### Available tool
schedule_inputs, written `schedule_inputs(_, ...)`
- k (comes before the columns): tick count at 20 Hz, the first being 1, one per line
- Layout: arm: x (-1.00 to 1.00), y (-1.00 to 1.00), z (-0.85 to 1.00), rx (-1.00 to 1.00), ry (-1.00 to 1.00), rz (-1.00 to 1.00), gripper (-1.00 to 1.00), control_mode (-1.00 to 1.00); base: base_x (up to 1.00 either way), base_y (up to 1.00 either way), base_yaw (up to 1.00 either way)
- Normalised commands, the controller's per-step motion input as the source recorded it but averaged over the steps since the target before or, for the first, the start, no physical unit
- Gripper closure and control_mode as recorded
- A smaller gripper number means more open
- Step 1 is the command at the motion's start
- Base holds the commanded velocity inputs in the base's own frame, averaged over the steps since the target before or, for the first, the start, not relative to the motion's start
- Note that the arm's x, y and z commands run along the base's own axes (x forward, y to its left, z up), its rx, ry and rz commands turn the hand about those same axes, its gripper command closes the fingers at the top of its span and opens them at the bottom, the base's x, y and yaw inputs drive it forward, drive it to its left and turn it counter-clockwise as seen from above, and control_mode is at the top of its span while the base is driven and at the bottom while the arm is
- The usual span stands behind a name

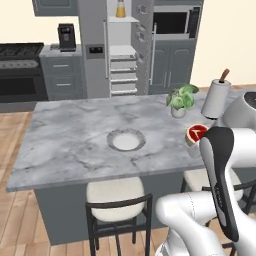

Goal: Take the steak from the fridge and place it on the digital scale on the counter by the fridge. Wait a few seconds for a reading, then move it to the plate on the dining counter.

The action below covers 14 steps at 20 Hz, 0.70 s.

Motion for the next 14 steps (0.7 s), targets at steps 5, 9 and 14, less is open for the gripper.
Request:
schedule_inputs(5,0.00,0.00,0.00,0.00,0.00,0.00,1.00,1.00,0.42,0.18,0.17)
schedule_inputs(9,0.00,0.00,0.00,0.00,0.00,0.00,1.00,1.00,0.03,0.10,0.01)
schedule_inputs(14,0.05,0.02,0.00,0.00,0.00,0.00,1.00,-1.00,0.00,0.00,0.00)
